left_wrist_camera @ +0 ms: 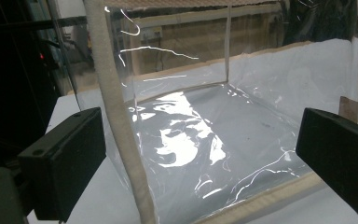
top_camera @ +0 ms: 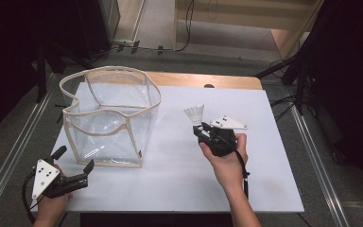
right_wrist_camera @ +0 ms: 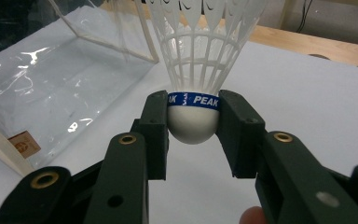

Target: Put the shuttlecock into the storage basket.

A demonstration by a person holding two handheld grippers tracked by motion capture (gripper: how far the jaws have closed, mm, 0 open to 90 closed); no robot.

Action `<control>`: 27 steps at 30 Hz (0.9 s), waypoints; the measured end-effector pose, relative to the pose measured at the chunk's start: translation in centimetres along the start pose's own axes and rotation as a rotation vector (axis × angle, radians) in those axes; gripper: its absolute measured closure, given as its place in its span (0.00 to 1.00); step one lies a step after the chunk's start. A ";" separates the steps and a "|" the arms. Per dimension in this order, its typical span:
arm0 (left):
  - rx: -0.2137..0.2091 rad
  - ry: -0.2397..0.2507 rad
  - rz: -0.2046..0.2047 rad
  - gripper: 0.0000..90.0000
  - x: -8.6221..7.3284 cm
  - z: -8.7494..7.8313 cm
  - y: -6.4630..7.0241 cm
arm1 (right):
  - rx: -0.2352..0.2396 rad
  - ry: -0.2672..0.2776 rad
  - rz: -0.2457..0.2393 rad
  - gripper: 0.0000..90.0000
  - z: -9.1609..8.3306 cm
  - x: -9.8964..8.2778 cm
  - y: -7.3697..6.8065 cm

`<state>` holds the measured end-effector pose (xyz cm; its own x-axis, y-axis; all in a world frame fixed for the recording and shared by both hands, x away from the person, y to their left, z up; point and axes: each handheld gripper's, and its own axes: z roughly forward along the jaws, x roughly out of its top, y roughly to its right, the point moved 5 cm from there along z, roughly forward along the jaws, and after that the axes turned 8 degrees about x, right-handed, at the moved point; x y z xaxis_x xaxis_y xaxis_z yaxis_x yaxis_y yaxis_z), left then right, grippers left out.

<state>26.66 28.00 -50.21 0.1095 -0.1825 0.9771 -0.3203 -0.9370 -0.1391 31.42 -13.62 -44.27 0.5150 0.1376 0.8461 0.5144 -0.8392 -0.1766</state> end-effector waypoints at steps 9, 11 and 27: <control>-0.004 0.000 0.003 0.02 0.0 0.0 0.0 | 0.008 0.009 -0.007 0.69 0.1 0.5 -0.3; -0.004 0.000 0.004 0.02 0.0 0.0 0.0 | 0.013 0.012 -0.014 0.69 0.1 0.6 -0.4; 0.001 0.003 -0.003 0.02 0.0 0.0 0.0 | 0.035 0.060 -0.025 0.69 -0.4 1.8 -1.0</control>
<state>26.67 28.04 -50.18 0.1078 -0.1792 0.9779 -0.3188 -0.9379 -0.1367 31.59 -12.77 -42.33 0.4603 0.1263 0.8787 0.5509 -0.8168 -0.1712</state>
